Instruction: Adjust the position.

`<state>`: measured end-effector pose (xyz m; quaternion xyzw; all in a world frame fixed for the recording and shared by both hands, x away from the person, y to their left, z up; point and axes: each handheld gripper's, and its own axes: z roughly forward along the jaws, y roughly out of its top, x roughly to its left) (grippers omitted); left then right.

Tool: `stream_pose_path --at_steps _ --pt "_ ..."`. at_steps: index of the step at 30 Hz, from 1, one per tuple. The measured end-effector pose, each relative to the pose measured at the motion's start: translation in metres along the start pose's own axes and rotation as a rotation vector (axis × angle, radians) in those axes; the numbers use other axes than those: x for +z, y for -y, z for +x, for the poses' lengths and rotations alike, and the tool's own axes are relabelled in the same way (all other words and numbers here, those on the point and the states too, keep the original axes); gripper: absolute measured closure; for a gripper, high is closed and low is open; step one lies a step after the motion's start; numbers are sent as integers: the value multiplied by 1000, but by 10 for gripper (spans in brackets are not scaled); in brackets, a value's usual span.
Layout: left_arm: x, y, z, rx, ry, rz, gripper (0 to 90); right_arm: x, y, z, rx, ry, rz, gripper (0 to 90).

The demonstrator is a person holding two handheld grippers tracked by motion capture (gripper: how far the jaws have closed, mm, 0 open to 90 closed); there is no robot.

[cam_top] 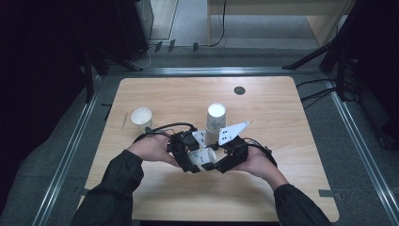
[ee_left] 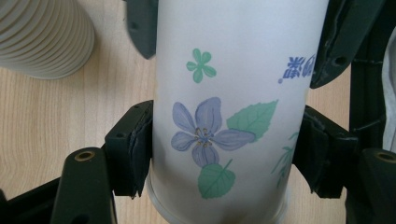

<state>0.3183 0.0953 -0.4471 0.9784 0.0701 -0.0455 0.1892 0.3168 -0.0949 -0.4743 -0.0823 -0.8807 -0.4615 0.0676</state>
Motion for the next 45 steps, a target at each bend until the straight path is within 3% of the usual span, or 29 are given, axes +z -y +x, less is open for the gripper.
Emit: stream_pose_path --at_steps 6,10,17,26,33,45 --pt "-1 2 1 -21 14 -22 262 -2 -2 0 3 0 -2 346" --pt "-1 2 4 -41 32 -42 190 -5 -2 0 3 5 -8 346" --pt "-9 8 5 -34 10 -113 177 -16 -2 -3 6 11 -32 346" --pt "-17 25 8 -62 -21 -183 178 -29 0 -5 18 35 -50 346" --pt "-23 38 8 -80 -22 -251 180 -37 0 -6 21 40 -73 346" --pt "-14 46 9 -116 30 -378 136 -47 -3 -6 18 34 -127 346"
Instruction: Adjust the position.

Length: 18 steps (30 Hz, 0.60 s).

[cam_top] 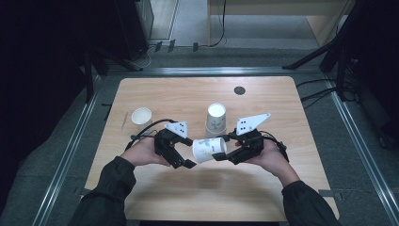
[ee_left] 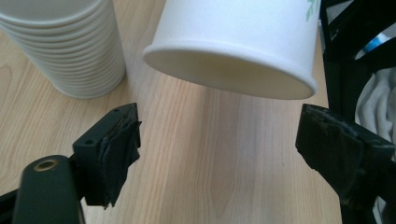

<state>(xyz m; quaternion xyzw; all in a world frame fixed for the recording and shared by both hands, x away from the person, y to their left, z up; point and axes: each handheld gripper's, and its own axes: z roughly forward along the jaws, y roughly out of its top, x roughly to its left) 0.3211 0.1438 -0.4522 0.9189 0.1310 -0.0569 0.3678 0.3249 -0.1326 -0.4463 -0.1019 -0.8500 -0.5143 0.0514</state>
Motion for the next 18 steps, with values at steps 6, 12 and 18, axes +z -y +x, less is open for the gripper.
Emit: stream_pose_path --at_steps 6,12,18 --pt "2 3 1 -19 -6 -75 130 -1 -3 0 -2 -12 -18 346" --pt "6 1 -2 -7 23 -125 137 2 -5 0 -2 -31 -24 346" --pt "8 0 -6 17 44 -161 149 8 -7 1 -9 -57 -21 346"
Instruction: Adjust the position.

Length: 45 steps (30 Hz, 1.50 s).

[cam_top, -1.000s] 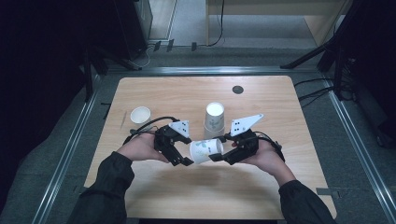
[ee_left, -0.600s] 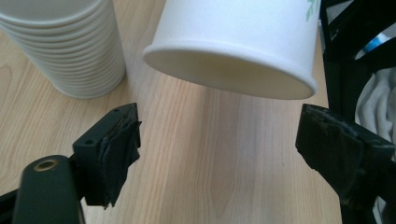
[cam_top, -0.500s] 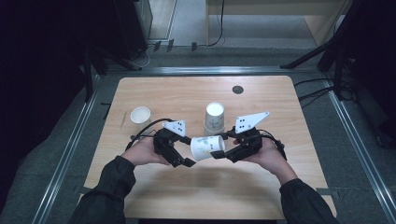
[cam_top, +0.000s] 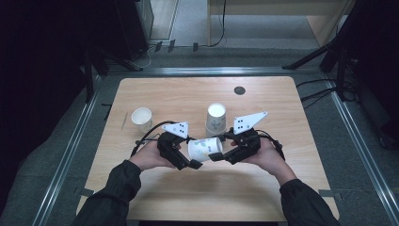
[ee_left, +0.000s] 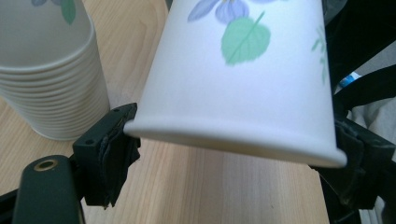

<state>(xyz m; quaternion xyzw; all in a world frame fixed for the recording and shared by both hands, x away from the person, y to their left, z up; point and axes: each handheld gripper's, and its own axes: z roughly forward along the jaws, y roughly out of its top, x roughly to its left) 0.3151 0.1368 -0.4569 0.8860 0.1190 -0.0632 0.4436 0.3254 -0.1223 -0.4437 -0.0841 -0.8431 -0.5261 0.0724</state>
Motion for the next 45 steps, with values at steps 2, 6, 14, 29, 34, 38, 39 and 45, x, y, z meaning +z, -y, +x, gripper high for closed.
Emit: stream_pose_path --at_steps 2,6,14,29,34,38,39,45 --pt "0 -1 -1 10 -2 -7 155 1 0 1 7 -9 2 346" --pt "0 0 -2 20 -5 -15 202 2 0 1 11 -18 -7 347" --pt "-1 2 -1 19 -2 -4 238 3 0 0 22 -26 2 352" --pt "-7 2 1 11 1 -4 255 6 1 1 16 -9 12 267" --pt "-22 -1 1 2 -24 -11 254 4 2 0 14 4 15 261" --pt "-31 -5 0 7 -78 3 253 3 4 0 11 20 32 261" --pt "-33 -6 -1 10 -81 8 253 4 5 0 10 26 36 262" --pt "-36 -14 -1 10 -91 73 253 5 8 2 4 41 50 263"
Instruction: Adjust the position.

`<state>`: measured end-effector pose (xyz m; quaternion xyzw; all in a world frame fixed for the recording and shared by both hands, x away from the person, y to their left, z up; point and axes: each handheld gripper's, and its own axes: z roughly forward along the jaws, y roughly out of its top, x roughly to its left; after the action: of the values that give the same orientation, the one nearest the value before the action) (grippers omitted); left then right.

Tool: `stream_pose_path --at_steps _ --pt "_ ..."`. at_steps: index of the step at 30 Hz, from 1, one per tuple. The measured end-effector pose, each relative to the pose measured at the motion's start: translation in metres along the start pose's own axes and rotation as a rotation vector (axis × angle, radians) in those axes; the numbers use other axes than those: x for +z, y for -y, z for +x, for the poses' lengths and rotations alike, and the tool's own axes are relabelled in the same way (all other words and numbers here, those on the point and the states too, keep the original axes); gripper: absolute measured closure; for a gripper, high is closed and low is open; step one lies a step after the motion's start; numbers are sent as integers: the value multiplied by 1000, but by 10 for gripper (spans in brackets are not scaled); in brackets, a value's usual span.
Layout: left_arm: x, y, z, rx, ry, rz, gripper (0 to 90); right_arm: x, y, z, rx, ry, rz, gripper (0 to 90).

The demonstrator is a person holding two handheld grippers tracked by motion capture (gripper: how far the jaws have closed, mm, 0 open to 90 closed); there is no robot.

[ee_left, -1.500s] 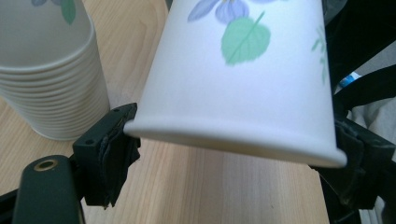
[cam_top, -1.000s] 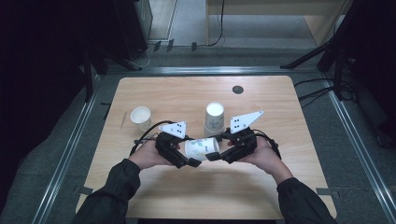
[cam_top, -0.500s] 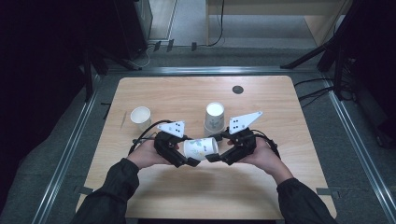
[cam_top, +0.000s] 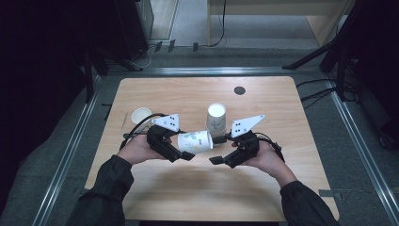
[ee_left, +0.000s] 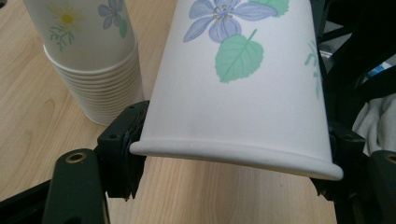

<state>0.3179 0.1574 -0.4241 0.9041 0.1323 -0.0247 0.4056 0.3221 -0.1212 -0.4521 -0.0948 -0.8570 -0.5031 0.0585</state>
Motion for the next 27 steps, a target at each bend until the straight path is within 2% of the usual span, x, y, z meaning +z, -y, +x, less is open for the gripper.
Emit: stream_pose_path --at_steps 2,5,10,16,21,27 --pt "1 -3 1 8 1 28 253 -1 1 0 4 4 6 264" --pt "3 -7 1 17 -18 77 253 -1 3 0 4 14 7 265" --pt "8 -10 1 24 -9 135 253 -2 6 0 8 31 14 265" --pt "18 -12 4 -4 0 218 254 -5 10 2 14 51 20 266" --pt "27 -14 5 -1 6 282 254 -8 12 2 13 75 14 267" --pt "39 -15 4 2 -22 369 250 -7 14 3 12 85 18 267"
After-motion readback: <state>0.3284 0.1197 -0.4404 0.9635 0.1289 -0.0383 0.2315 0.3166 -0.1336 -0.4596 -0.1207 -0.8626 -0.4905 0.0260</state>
